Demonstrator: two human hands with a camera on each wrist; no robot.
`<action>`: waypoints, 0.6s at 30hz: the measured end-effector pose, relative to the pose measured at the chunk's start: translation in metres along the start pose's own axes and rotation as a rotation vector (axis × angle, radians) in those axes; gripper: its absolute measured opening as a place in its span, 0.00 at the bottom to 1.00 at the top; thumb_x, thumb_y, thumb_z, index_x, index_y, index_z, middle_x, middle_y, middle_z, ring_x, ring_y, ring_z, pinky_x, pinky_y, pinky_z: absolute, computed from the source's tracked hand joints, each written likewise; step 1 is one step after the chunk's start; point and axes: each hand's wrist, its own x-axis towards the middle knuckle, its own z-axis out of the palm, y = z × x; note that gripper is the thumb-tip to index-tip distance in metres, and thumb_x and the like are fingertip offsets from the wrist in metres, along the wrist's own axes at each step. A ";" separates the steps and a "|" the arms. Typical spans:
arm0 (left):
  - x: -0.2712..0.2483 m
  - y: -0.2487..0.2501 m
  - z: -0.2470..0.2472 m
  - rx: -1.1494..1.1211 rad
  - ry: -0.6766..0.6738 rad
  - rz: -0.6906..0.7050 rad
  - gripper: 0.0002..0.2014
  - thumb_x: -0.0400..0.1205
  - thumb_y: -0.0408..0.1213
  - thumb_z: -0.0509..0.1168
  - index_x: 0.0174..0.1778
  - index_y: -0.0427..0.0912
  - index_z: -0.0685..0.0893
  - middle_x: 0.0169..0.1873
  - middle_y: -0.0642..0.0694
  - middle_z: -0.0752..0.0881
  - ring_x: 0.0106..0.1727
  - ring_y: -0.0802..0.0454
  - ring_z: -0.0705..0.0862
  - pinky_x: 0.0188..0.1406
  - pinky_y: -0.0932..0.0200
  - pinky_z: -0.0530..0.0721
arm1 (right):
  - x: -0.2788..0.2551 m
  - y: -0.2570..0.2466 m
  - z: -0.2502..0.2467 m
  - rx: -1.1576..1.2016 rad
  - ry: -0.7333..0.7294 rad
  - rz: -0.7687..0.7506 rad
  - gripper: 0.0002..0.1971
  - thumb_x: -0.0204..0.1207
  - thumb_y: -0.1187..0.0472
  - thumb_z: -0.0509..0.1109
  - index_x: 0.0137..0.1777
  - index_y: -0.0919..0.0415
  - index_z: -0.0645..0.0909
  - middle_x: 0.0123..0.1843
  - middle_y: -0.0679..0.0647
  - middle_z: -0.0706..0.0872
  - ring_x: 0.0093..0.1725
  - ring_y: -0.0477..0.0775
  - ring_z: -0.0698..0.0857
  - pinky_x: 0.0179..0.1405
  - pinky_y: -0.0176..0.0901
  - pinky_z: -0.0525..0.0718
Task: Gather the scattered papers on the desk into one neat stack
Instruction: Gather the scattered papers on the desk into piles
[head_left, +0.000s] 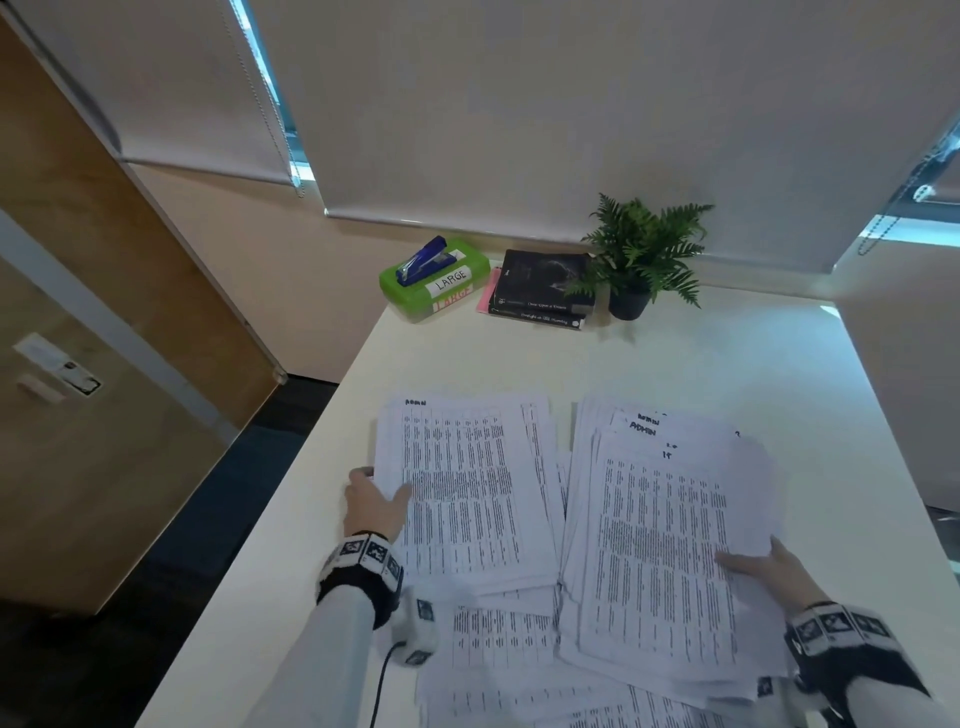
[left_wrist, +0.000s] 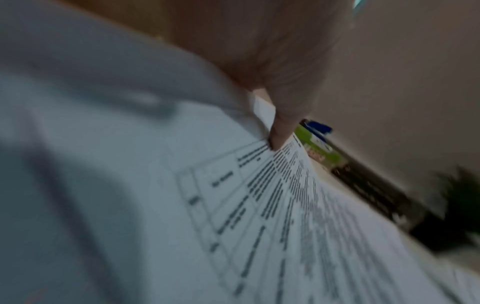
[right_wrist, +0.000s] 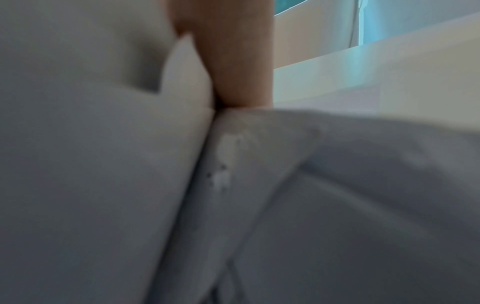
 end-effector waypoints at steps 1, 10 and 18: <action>-0.001 -0.001 0.001 0.069 0.028 0.056 0.31 0.78 0.41 0.68 0.73 0.38 0.62 0.69 0.35 0.69 0.51 0.38 0.80 0.54 0.48 0.80 | -0.001 -0.001 0.001 0.005 0.001 -0.002 0.33 0.75 0.76 0.68 0.78 0.74 0.58 0.76 0.72 0.68 0.74 0.71 0.69 0.72 0.55 0.65; -0.020 -0.023 0.025 0.559 0.234 0.195 0.37 0.75 0.47 0.69 0.77 0.37 0.64 0.71 0.34 0.69 0.67 0.36 0.72 0.61 0.40 0.73 | 0.003 0.004 -0.001 0.019 -0.001 0.007 0.34 0.74 0.76 0.68 0.79 0.72 0.58 0.74 0.72 0.71 0.67 0.69 0.75 0.72 0.57 0.66; -0.001 0.003 0.020 0.158 -0.056 -0.204 0.41 0.74 0.56 0.69 0.74 0.34 0.63 0.72 0.33 0.65 0.68 0.35 0.73 0.63 0.44 0.76 | 0.007 0.006 0.002 0.044 -0.073 -0.024 0.55 0.43 0.53 0.89 0.72 0.62 0.66 0.62 0.63 0.79 0.59 0.66 0.78 0.67 0.56 0.72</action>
